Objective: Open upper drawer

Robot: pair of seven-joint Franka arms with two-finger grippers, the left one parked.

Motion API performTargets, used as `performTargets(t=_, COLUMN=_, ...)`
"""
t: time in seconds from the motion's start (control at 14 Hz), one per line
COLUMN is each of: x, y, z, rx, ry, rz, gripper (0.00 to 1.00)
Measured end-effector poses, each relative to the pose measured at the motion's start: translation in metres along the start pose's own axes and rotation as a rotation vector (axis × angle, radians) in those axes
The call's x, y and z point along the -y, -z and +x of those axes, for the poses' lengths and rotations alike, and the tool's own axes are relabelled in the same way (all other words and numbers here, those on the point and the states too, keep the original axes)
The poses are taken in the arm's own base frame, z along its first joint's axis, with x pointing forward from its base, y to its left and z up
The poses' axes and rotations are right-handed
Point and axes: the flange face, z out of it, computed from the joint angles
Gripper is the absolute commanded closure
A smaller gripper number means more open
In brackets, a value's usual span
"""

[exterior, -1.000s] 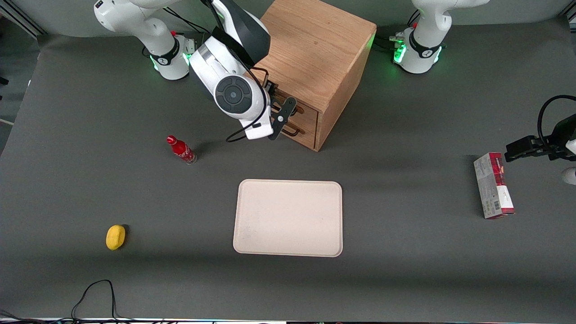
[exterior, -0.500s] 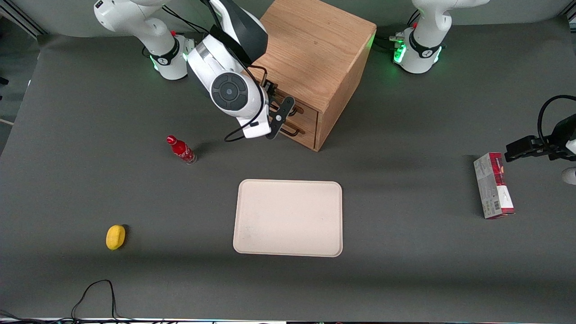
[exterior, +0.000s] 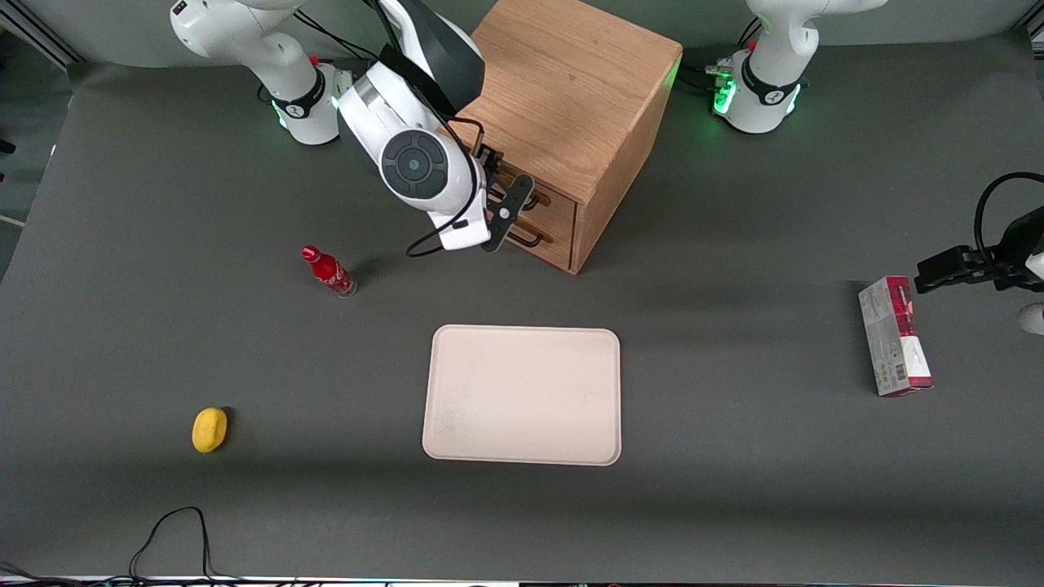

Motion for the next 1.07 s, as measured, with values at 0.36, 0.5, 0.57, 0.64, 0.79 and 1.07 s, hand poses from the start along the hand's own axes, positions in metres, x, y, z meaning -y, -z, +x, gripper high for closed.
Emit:
performTargets(t=0.36, x=-0.0057, y=0.0019, z=-0.0012, rx=-0.006, ry=-0.009, rz=-0.003, gripper=0.0)
performTargets(t=0.5, x=-0.0066, y=0.0018, z=-0.0014, rx=-0.006, ry=-0.01, rz=-0.003, gripper=0.0)
performTargets(t=0.57, x=-0.0068, y=0.0018, z=-0.0012, rx=-0.009, ry=-0.011, rz=-0.004, gripper=0.0)
performTargets(t=0.64, x=-0.0072, y=0.0015, z=-0.0008, rx=-0.012, ry=-0.011, rz=-0.005, gripper=0.0)
performTargets(t=0.79, x=-0.0085, y=-0.0008, z=-0.0003, rx=-0.016, ry=-0.013, rz=-0.007, gripper=0.0)
performTargets(t=1.07, x=-0.0091, y=-0.0075, z=0.0013, rx=-0.02, ry=-0.011, rz=-0.01, gripper=0.0)
